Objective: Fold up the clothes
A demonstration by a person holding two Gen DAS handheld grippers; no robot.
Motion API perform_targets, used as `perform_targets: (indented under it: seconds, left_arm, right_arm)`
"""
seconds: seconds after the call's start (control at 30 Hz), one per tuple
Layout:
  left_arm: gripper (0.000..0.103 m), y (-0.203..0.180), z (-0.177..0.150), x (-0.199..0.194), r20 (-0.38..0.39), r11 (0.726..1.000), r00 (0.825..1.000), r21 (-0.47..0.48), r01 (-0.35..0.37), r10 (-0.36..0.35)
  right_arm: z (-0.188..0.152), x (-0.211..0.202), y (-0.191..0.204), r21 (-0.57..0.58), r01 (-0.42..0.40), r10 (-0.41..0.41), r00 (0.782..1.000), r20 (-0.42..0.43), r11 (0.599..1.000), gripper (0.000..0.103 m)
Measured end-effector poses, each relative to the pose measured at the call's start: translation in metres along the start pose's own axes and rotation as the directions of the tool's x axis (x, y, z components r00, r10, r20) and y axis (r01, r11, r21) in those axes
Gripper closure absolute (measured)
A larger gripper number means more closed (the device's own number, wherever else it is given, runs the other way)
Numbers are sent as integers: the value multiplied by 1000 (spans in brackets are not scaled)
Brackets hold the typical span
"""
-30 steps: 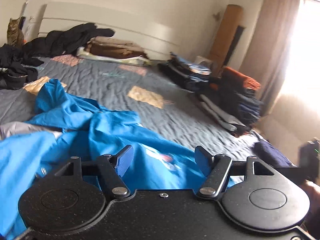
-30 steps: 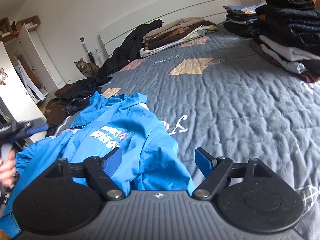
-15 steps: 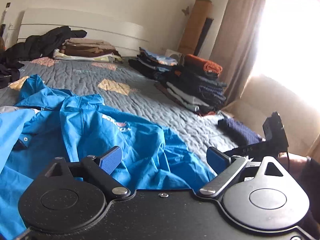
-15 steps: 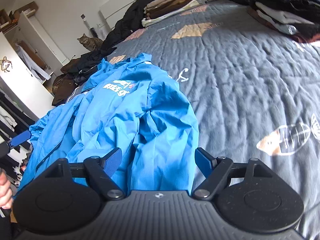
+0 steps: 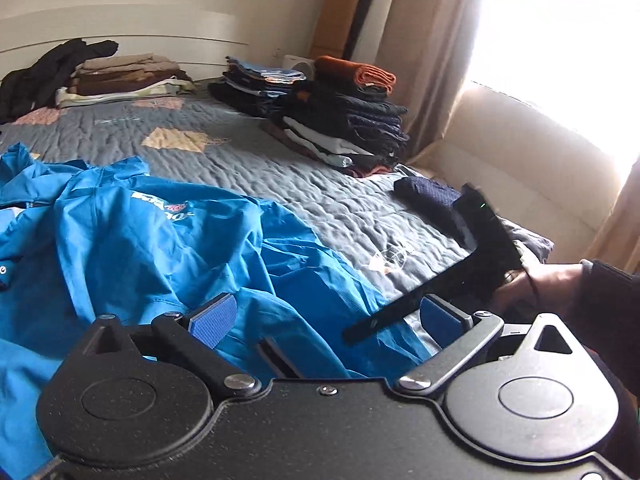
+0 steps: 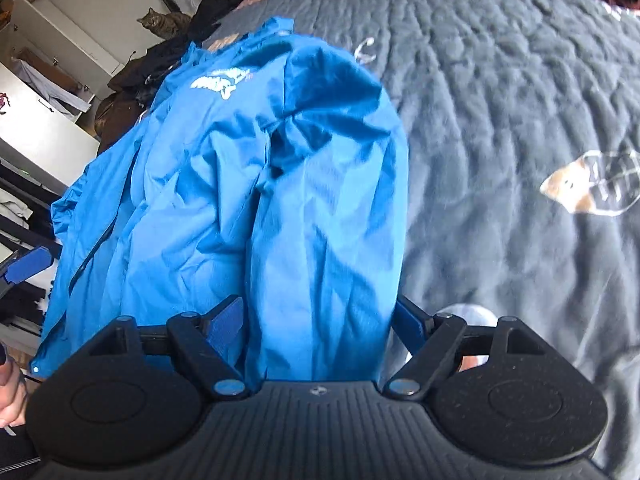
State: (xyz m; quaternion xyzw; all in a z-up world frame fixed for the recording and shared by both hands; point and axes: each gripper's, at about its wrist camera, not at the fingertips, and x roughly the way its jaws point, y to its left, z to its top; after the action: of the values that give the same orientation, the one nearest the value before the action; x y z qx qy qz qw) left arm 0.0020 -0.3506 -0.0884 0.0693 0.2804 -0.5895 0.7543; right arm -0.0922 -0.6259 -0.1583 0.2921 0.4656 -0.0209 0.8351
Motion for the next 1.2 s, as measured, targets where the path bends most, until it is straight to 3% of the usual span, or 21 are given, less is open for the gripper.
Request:
perform_targets:
  seconds: [0.13,0.27,0.3,0.37,0.43,0.57,0.67,0.73,0.83,0.93,1.07,1.13,1.17,1.2]
  left_arm:
    - [4,1,1,1,1,1000,1000,-9,-11,11]
    - [4,3,2,1,4,1000,1000,-23,-20,20]
    - [4,4,3,1,4,999,1000,-24,-22,22]
    - [4,3,3,1,4,999,1000,-24,-25,25]
    - [4,3,4,2,4,999,1000,-24,-26,26]
    - [4,3,6,1,9,999,1000,-22,-25,26]
    - [4,2,8,-1,16,999,1000,-20,-25,26]
    - [4,2,9,-2,21,999,999,-20,-26,27]
    - [4,4,11,-3,28,999,999,-26,-27,28]
    - [4,5,14,-2,31,999,999,-28,-30,31]
    - [4,6,16,3,24,999,999,-23,-31,31]
    - [4,5,16,5,22,999,999,-17,-28,29]
    - [4,5,17,5,22,1000,999,-13,-27,27]
    - [4,4,17,5,22,1000,999,-10,-24,24]
  right_arm:
    - [-15,28,8,-16,26,-27,997,-72,1000,21]
    - [-25,33,11,-6,46,-46,999,0,999,22]
    - [-27,33,11,-6,48,-48,999,22,999,26]
    - [-30,31,10,1,43,-43,997,62,999,43]
    - [-30,26,5,32,6,-9,997,79,999,85]
    - [-23,15,9,-9,52,-51,995,83,999,96]
    - [-10,-1,13,-91,149,-140,985,102,985,97]
    - [3,-21,11,-154,251,-229,962,146,956,97]
    - [32,-61,4,-243,425,-370,897,240,872,97]
    - [64,-81,-1,-337,580,-480,810,338,741,95]
    - [77,-34,-17,-552,709,-646,676,355,438,88]
    - [79,-11,-28,-636,721,-709,599,372,276,75]
    - [73,3,-37,-668,711,-737,570,363,220,72]
    - [67,11,-45,-681,707,-751,552,362,192,69]
